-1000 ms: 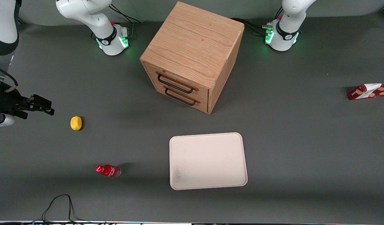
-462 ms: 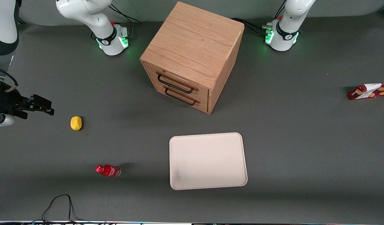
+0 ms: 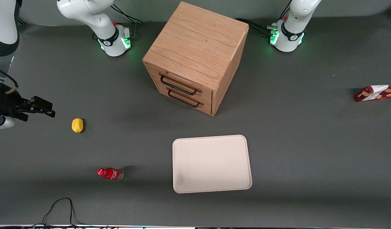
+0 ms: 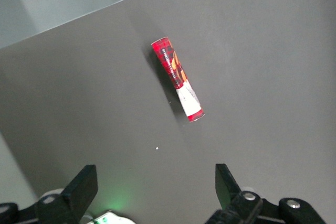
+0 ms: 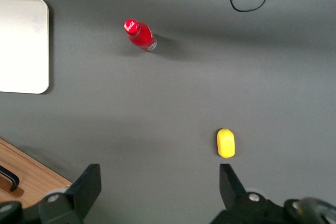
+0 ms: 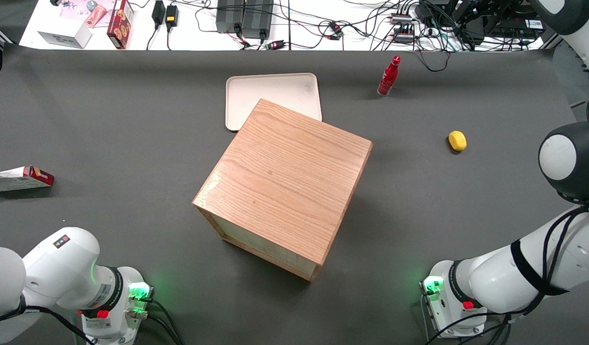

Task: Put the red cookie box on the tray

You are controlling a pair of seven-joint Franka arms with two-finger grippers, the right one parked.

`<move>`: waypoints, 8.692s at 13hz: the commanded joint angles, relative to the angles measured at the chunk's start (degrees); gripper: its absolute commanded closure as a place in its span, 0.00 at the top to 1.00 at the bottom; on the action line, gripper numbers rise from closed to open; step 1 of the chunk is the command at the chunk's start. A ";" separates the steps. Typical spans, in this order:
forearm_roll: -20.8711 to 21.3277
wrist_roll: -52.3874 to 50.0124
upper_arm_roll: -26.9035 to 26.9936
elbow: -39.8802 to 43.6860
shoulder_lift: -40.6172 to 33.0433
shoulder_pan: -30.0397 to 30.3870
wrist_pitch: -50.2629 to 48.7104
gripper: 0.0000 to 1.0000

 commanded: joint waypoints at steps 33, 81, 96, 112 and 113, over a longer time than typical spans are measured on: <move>-7.30 -9.25 0.46 -31.92 23.25 -2.76 62.22 1.00; 5.53 -12.83 0.72 -1.08 7.87 -63.91 10.36 0.00; -1.95 -11.35 0.81 21.94 25.78 -80.45 8.35 0.00; 2.54 -10.64 0.81 26.08 50.67 -78.26 29.69 0.00; 2.98 -10.82 0.81 26.08 51.54 -78.26 31.35 0.00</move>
